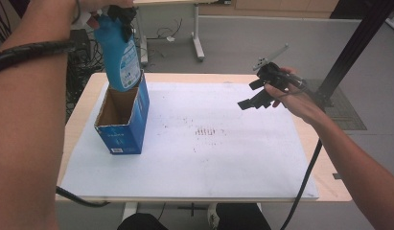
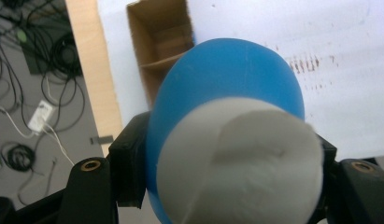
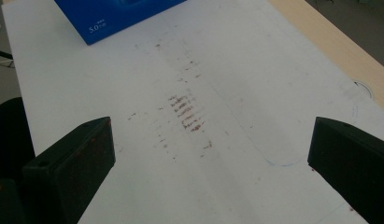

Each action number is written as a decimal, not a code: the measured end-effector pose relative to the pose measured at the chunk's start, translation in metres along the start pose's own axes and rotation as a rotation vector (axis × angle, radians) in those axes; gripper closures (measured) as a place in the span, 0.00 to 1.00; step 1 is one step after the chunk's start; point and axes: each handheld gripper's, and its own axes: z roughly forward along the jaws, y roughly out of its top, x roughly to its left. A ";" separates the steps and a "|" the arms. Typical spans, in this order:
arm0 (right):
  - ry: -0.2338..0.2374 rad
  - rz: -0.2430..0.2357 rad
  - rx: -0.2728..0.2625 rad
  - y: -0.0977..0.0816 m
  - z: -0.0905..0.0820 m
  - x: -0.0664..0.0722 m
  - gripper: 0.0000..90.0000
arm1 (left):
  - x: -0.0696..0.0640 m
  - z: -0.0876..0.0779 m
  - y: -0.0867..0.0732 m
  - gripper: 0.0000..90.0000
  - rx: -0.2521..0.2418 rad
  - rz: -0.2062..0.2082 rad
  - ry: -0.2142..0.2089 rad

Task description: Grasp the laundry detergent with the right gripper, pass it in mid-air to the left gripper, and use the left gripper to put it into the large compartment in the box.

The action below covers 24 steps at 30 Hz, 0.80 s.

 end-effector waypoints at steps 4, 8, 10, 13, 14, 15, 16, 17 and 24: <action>-0.023 -0.007 0.028 0.004 -0.002 0.000 0.01 | 0.008 -0.001 0.002 0.39 -0.003 -0.069 0.013; -0.034 -0.006 0.034 0.005 -0.003 -0.001 0.01 | 0.016 -0.001 0.003 0.40 -0.007 -0.137 0.017; -0.039 -0.006 0.037 0.005 -0.003 -0.001 0.01 | 0.020 -0.002 0.004 0.40 -0.009 -0.168 0.016; -0.042 -0.007 0.040 0.005 -0.004 -0.001 0.01 | 0.027 -0.003 0.003 0.40 -0.012 -0.207 0.013; -0.046 -0.009 0.041 0.005 -0.004 -0.001 0.01 | 0.028 -0.003 0.003 0.40 -0.012 -0.219 0.011; -0.047 -0.006 0.042 0.005 -0.005 -0.001 0.01 | 0.031 -0.003 0.003 0.40 -0.014 -0.230 0.011; -0.048 -0.005 0.040 0.005 -0.005 -0.002 0.01 | 0.033 -0.003 0.002 0.40 -0.014 -0.240 0.009; -0.048 -0.005 0.040 0.005 -0.005 -0.002 0.01 | 0.035 -0.003 0.002 0.40 -0.013 -0.248 0.011; -0.046 -0.006 0.038 0.005 -0.006 -0.002 0.01 | 0.041 -0.003 -0.001 0.40 -0.008 -0.294 0.023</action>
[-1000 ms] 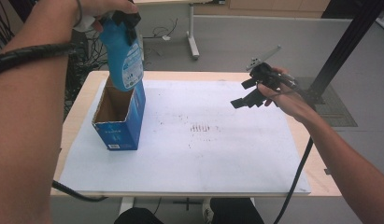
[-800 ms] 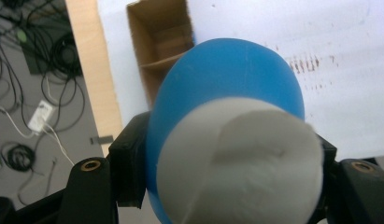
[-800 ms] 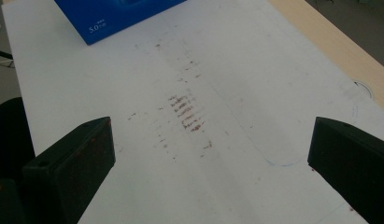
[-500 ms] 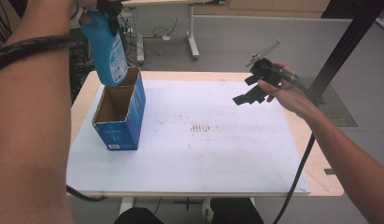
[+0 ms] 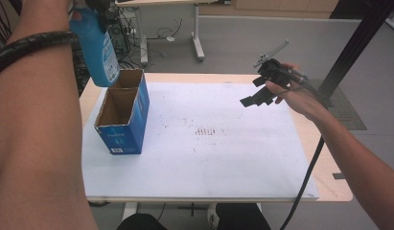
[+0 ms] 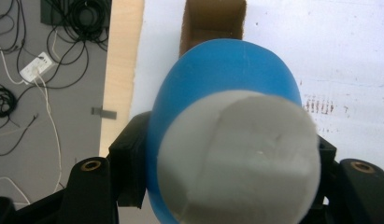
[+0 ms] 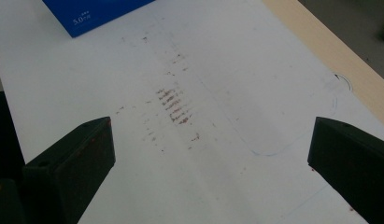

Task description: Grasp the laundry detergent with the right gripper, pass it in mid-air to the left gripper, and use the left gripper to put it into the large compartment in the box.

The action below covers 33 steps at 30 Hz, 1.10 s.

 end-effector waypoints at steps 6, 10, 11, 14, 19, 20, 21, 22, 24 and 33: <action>0.000 -0.004 -0.001 0.001 -0.001 0.000 0.01 | 0.002 -0.001 0.001 0.40 -0.006 -0.017 -0.005; 0.000 -0.003 -0.002 0.001 -0.002 0.000 0.01 | 0.003 -0.002 0.002 0.40 -0.008 -0.026 -0.008; 0.000 -0.004 -0.002 0.001 -0.003 0.000 0.01 | 0.003 -0.002 0.002 0.40 -0.009 -0.031 -0.009; -0.001 -0.006 -0.001 0.002 -0.003 0.000 0.01 | 0.005 -0.002 0.002 0.40 -0.010 -0.040 -0.008; -0.002 -0.009 -0.004 0.002 -0.004 0.000 0.01 | 0.006 -0.002 0.002 0.40 -0.015 -0.045 -0.003; -0.002 -0.007 -0.002 0.002 -0.004 0.000 0.01 | 0.006 -0.002 0.002 0.40 -0.014 -0.045 -0.003; -0.002 -0.007 -0.002 0.002 -0.004 0.000 0.01 | 0.006 -0.002 0.002 0.40 -0.015 -0.045 -0.002; -0.001 -0.007 -0.004 0.001 -0.004 -0.001 0.01 | 0.006 -0.002 0.002 0.40 -0.016 -0.045 0.000; -0.002 -0.008 -0.003 0.001 -0.004 -0.001 0.01 | 0.006 -0.001 0.002 0.40 -0.016 -0.043 -0.002; -0.001 -0.009 0.000 -0.002 -0.003 -0.001 0.01 | 0.006 0.011 0.001 0.40 -0.009 -0.050 -0.013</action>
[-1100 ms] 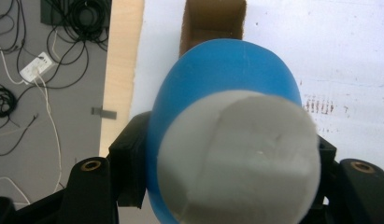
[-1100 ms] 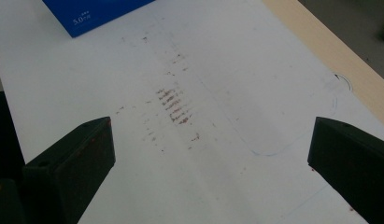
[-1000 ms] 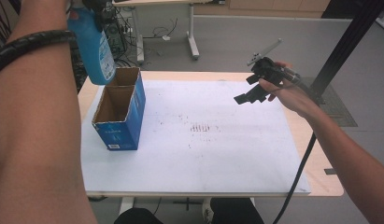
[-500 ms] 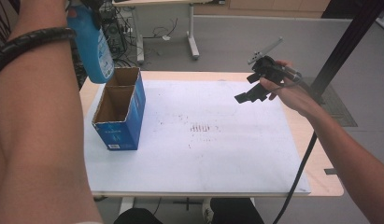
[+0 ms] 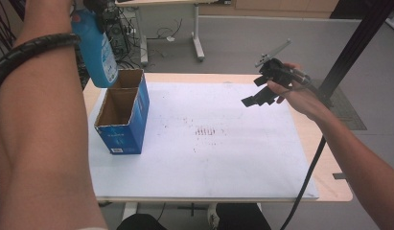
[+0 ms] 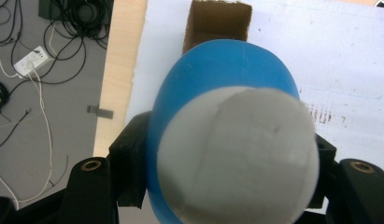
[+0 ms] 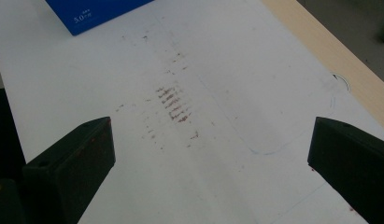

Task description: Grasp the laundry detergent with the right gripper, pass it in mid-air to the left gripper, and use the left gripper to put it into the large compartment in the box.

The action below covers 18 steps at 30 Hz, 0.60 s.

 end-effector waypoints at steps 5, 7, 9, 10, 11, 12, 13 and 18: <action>0.001 -0.001 0.001 0.000 0.001 0.000 0.01 | 0.003 0.012 -0.001 0.40 0.014 0.004 -0.005; 0.000 -0.007 0.004 0.001 0.002 0.001 0.01 | 0.003 0.020 -0.002 0.40 0.020 0.001 -0.010; -0.001 -0.008 0.006 0.001 0.003 0.002 0.01 | 0.004 0.023 -0.002 0.40 0.023 0.002 -0.011; -0.001 -0.008 0.007 0.001 0.003 0.002 0.01 | 0.004 0.025 -0.002 0.40 0.025 0.006 -0.008; -0.001 -0.008 0.006 0.001 0.003 0.002 0.01 | 0.004 0.030 -0.003 0.40 0.026 0.001 -0.013; -0.001 -0.008 0.006 0.001 0.003 0.002 0.01 | 0.005 0.033 -0.003 0.40 0.029 -0.004 -0.017; 0.000 -0.010 0.006 0.001 0.003 0.002 0.01 | 0.005 0.037 -0.003 0.40 0.032 -0.004 -0.017; 0.002 -0.010 0.006 0.000 0.005 0.003 0.01 | 0.005 0.057 -0.005 0.40 0.047 0.003 -0.014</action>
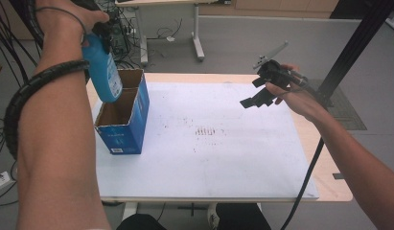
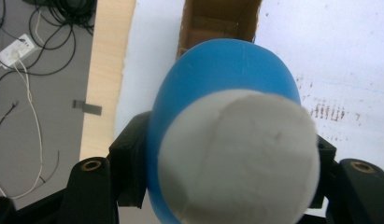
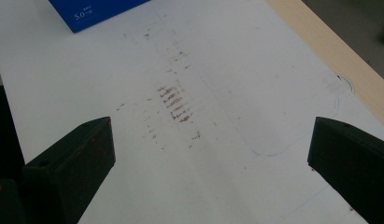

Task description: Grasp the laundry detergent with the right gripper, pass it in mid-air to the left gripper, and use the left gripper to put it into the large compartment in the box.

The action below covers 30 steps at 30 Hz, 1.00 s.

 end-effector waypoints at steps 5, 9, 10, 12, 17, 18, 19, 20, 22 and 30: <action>0.001 -0.003 0.003 0.000 0.002 0.001 0.01 | 0.001 0.023 -0.001 0.40 0.021 0.011 -0.011; 0.000 -0.004 0.005 0.000 0.003 0.001 0.01 | 0.001 0.043 -0.003 0.40 0.039 0.022 -0.005; -0.001 -0.006 0.007 0.000 0.004 0.001 0.01 | 0.000 0.047 -0.003 0.40 0.040 0.023 -0.003; -0.001 -0.006 0.009 0.000 0.006 0.000 0.01 | 0.000 0.057 -0.004 0.40 0.044 0.024 -0.002; -0.001 -0.007 0.013 0.000 0.009 0.001 0.01 | -0.001 0.082 -0.006 0.40 0.057 0.045 -0.007; 0.001 -0.008 0.018 0.000 0.010 0.001 0.01 | -0.001 0.088 -0.007 0.40 0.061 0.046 -0.008; 0.002 -0.008 0.022 0.000 0.011 0.001 0.01 | -0.002 0.093 -0.008 0.40 0.066 0.050 -0.011; 0.002 -0.008 0.022 0.000 0.011 0.001 0.01 | -0.002 0.099 -0.008 0.40 0.071 0.054 -0.009; -0.002 -0.010 0.027 0.000 0.013 0.001 0.01 | -0.005 0.109 -0.010 0.40 0.063 0.064 -0.002; 0.004 -0.007 0.037 -0.001 0.019 0.001 0.01 | -0.011 0.145 -0.012 0.40 0.091 0.084 -0.001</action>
